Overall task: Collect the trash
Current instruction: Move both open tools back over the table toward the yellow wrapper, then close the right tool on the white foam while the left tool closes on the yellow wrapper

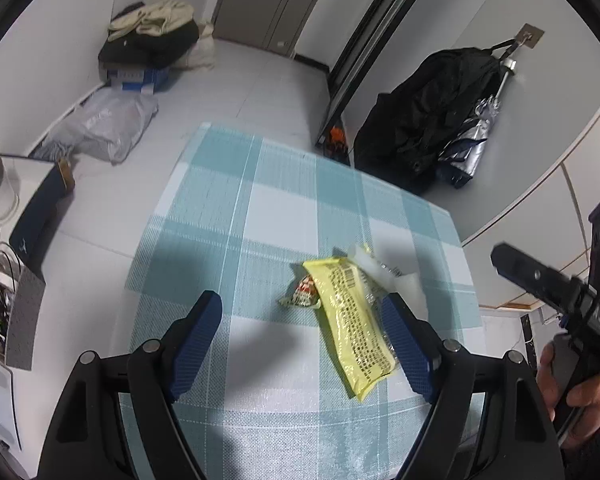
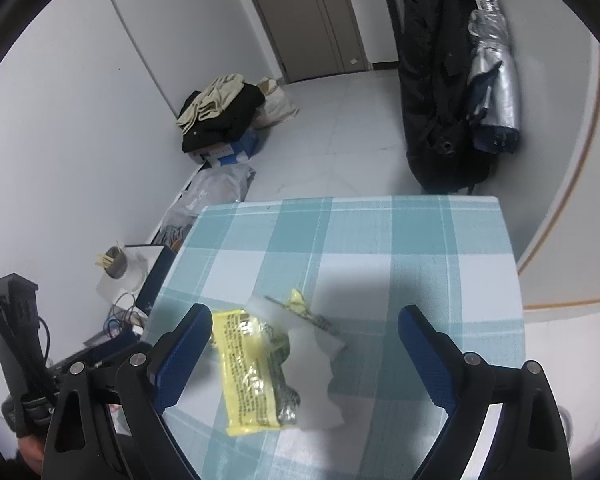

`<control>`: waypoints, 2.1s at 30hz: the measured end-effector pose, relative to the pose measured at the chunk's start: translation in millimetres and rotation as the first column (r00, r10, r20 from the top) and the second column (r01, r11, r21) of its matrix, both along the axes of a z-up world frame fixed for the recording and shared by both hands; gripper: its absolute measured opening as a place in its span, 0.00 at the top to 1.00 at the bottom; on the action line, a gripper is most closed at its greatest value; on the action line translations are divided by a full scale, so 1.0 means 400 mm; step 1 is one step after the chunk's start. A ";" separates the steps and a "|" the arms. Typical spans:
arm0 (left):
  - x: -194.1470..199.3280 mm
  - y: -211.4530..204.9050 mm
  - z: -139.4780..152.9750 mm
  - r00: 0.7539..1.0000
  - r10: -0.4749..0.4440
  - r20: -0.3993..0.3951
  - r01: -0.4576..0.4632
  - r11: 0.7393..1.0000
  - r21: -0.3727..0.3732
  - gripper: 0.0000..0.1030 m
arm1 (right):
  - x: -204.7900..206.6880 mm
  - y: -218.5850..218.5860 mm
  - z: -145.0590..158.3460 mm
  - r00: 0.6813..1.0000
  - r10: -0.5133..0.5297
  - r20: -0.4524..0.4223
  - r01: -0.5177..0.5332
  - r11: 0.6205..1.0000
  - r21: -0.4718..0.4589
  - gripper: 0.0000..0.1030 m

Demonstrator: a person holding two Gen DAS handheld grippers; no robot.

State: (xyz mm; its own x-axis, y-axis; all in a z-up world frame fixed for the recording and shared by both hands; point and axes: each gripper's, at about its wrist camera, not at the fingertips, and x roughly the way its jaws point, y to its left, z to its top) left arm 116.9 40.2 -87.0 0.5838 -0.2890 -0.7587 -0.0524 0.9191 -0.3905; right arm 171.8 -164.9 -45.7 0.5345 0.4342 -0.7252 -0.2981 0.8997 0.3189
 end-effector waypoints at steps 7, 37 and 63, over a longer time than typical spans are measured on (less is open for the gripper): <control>0.018 0.025 -0.013 0.998 0.034 -0.047 -0.036 0.998 -0.042 0.23 | 0.054 0.081 -0.044 0.992 0.124 -0.017 -0.125 0.986 -0.112 0.22; 0.044 -0.023 -0.109 0.968 -0.081 -0.237 0.039 0.984 -0.176 0.23 | 0.082 0.051 -0.131 0.961 0.117 -0.252 -0.130 0.991 -0.036 0.94; 0.063 -0.071 -0.114 0.966 -0.133 -0.221 0.090 0.976 -0.198 0.23 | 0.076 0.069 -0.160 0.940 0.195 -0.280 -0.217 0.975 -0.051 0.75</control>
